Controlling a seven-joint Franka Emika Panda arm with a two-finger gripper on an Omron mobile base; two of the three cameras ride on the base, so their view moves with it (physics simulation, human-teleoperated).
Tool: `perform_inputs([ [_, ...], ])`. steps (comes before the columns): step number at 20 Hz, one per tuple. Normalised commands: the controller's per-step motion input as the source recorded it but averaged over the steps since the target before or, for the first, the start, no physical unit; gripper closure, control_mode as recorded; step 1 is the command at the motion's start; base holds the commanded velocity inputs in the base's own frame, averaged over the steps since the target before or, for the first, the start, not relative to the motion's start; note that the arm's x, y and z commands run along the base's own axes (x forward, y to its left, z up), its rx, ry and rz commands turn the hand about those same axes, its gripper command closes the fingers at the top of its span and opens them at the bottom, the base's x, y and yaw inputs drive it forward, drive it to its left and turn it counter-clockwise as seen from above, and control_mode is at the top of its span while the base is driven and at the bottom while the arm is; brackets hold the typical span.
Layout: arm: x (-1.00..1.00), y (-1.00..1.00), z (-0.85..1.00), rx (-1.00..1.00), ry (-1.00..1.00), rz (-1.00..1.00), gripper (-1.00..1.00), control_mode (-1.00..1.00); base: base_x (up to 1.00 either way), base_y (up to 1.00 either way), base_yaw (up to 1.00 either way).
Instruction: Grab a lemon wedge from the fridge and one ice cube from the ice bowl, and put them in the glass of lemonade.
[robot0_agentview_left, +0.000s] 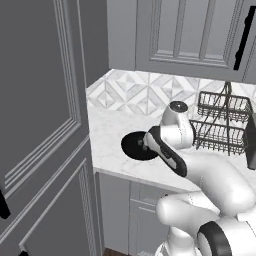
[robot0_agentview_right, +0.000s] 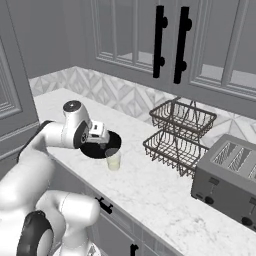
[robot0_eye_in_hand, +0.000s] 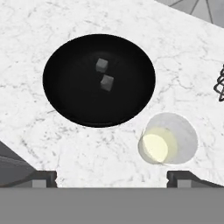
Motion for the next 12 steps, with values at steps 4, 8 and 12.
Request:
perform_inputs([
  [4, 0.68, 0.19, -0.19, 0.0, 0.08, -0.04, -1.0, -1.0, 0.0, 0.0, 0.0],
  [8, 0.53, 0.01, -0.22, 0.0, 0.05, -0.01, -1.0, -1.0, 0.0, 0.0, 0.0],
  [12, 0.52, 0.0, -0.25, 0.0, 0.05, -0.01, -1.0, -1.0, 0.0, 0.0, 0.0],
])
